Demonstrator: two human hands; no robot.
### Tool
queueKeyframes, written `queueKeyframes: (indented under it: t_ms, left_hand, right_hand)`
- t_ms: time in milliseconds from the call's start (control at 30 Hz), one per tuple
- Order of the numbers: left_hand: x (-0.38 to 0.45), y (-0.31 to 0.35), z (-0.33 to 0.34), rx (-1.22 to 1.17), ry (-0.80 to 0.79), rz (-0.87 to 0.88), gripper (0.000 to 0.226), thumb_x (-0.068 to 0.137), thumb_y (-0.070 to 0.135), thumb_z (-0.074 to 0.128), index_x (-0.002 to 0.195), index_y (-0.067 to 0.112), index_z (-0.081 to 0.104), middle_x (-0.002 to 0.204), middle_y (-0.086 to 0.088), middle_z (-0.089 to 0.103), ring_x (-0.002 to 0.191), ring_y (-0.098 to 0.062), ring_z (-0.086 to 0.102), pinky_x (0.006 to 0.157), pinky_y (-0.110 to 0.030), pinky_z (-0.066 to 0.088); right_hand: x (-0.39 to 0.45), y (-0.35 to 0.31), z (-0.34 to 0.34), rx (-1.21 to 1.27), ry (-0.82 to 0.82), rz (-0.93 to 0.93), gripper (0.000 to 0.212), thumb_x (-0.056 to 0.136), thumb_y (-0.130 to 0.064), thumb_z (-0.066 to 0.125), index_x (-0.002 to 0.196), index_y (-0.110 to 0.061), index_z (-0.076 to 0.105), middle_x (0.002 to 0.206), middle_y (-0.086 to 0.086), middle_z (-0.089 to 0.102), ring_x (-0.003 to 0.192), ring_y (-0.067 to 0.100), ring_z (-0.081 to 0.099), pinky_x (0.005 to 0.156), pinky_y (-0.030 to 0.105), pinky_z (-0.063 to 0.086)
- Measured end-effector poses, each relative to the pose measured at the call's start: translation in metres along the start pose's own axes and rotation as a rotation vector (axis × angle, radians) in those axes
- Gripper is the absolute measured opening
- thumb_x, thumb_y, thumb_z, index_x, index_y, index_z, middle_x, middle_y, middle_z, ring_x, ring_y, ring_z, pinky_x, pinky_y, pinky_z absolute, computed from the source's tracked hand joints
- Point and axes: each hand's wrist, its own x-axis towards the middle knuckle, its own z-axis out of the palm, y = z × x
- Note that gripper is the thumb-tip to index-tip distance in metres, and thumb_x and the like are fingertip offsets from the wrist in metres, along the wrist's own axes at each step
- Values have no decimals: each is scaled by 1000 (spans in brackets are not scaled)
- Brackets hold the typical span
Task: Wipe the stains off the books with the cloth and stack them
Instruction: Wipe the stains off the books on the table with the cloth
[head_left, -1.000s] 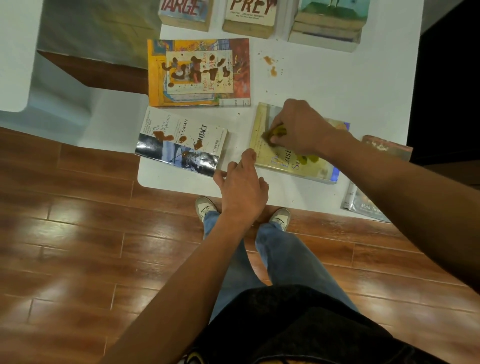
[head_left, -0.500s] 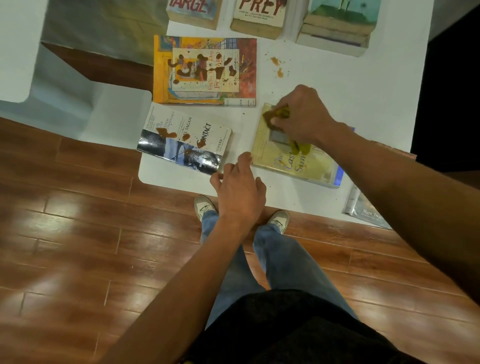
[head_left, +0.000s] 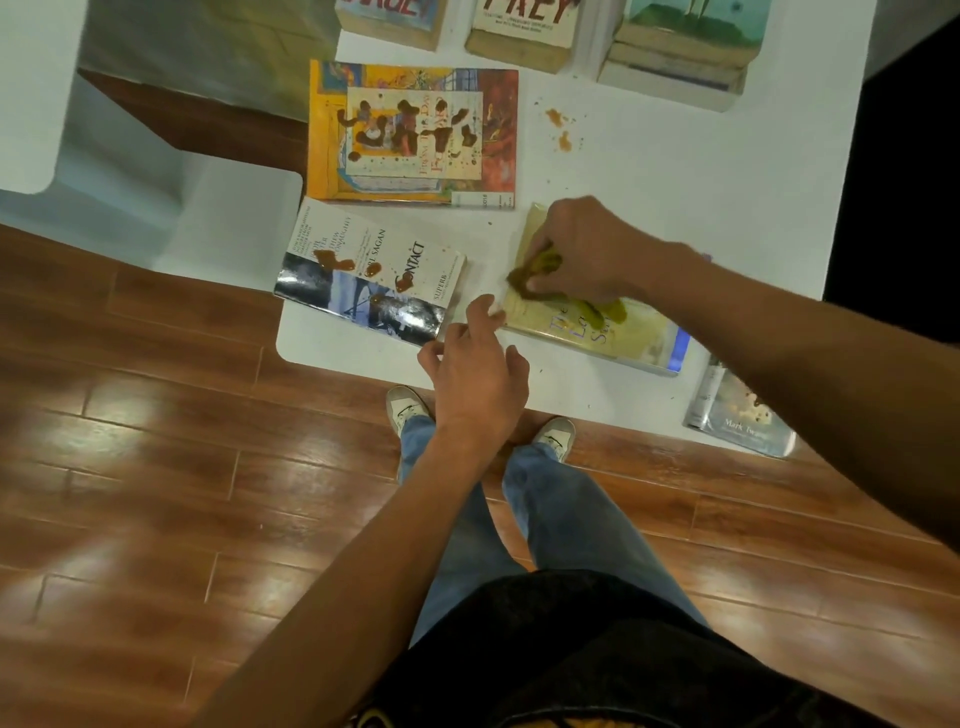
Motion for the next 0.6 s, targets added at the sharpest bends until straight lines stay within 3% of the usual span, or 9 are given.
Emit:
queueKeyframes:
  t_ms: [200,400,500,600]
  left_hand:
    - [3,1,0,5,28,22,56,96,16,54,147,14,32,134,2,64,129,-20,50,102,-41,20]
    - [1,7,1,257,-10,71,65,97,28,53,152,14,22,128,0,66,126,-21,51,106,-42,20]
    - [-1,11,4,324,-3,87,68,96,30,52,153,12,20,121,1,68,120,-20,53,107,-40,18]
    - [-1,14,4,364,14,69,68,96,30,53,153,11,20,117,-1,68,116,-20,56,107,-39,19]
  right_hand:
    - [-24,0,17,62,1,-46,22,84,-23,78,102,-12,79,96,3,73,86,18,66,81,31,56]
    - [-57,31,14,-58,-45,-45,26,86,-25,75,109,-14,77,95,-1,49,93,23,60,74,27,42]
    - [-76,54,13,-50,-54,-6,25,86,-26,76,110,-18,77,95,-3,48,90,13,48,76,26,38]
    - [-90,76,11,-42,-72,70,27,86,-30,76,112,-22,77,91,-7,52,85,10,50,73,25,41]
